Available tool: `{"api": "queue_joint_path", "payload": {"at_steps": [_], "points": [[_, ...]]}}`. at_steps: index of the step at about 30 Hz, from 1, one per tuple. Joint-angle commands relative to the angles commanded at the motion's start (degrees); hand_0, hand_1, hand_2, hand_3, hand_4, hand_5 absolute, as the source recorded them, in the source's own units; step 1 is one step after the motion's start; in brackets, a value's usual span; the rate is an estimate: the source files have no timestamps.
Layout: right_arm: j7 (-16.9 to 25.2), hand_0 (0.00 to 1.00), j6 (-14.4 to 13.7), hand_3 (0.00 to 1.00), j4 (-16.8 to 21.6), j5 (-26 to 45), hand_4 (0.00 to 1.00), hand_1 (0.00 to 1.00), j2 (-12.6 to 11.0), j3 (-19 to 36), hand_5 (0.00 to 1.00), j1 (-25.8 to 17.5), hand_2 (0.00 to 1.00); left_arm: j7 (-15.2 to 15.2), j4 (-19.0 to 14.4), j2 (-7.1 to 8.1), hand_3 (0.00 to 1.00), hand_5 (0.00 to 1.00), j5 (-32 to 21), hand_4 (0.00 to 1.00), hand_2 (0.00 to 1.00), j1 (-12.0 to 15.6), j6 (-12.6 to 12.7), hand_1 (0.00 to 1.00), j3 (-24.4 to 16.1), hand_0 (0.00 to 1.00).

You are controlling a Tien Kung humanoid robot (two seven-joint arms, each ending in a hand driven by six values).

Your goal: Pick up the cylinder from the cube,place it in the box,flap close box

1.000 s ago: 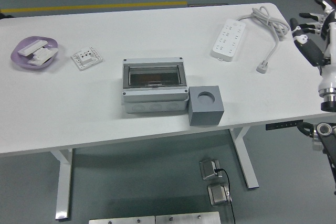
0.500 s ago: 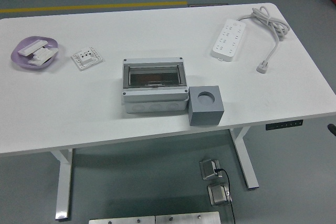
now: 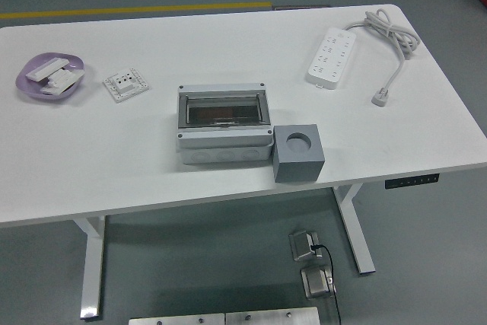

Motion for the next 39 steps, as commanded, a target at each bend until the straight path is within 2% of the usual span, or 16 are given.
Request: {"api": "queue_joint_path", "payload": {"at_steps": [12,21,29,33,38,39], "points": [[-0.2,0.642,0.7,0.812,-0.2,-0.8,0.853,0.530,-0.2,-0.5,0.514,0.7,0.657,0.4,0.0,-0.48,0.791,0.773,-0.1,0.657,0.722,0.9,0.2,0.724,0.1,0.703],[-2.2,0.656,3.5,0.814,-2.0,-1.2,0.866,0.542,0.3,-0.4,0.529,2.1,0.664,0.2,0.0,-1.23,0.791,0.775,-1.4,0.659,0.722,1.7,0.3,0.724,0.5,0.703],[-2.9,0.656,5.3,0.818,-3.5,0.7,0.876,0.560,-0.5,-3.4,0.534,4.9,0.672,0.4,0.0,-2.28,0.791,0.774,-2.3,0.660,0.721,2.3,0.1,0.724,1.5,0.703],[-1.7,0.656,6.8,0.822,-4.5,4.5,0.880,0.565,-0.2,-5.8,0.538,6.1,0.683,0.4,0.0,-2.36,0.792,0.773,-2.3,0.660,0.722,2.2,0.1,0.724,1.5,0.703],[-1.6,0.656,7.7,0.822,-5.1,5.4,0.880,0.565,0.1,-8.5,0.538,7.6,0.683,0.3,0.0,-2.32,0.792,0.773,-2.1,0.660,0.722,1.8,0.2,0.724,1.2,0.703],[-1.6,0.687,7.8,0.838,-5.2,5.4,0.892,0.666,0.2,-9.0,0.546,7.8,0.724,0.3,0.0,-2.32,0.792,0.771,-2.1,0.661,0.722,1.7,0.2,0.724,1.2,0.703]]}}
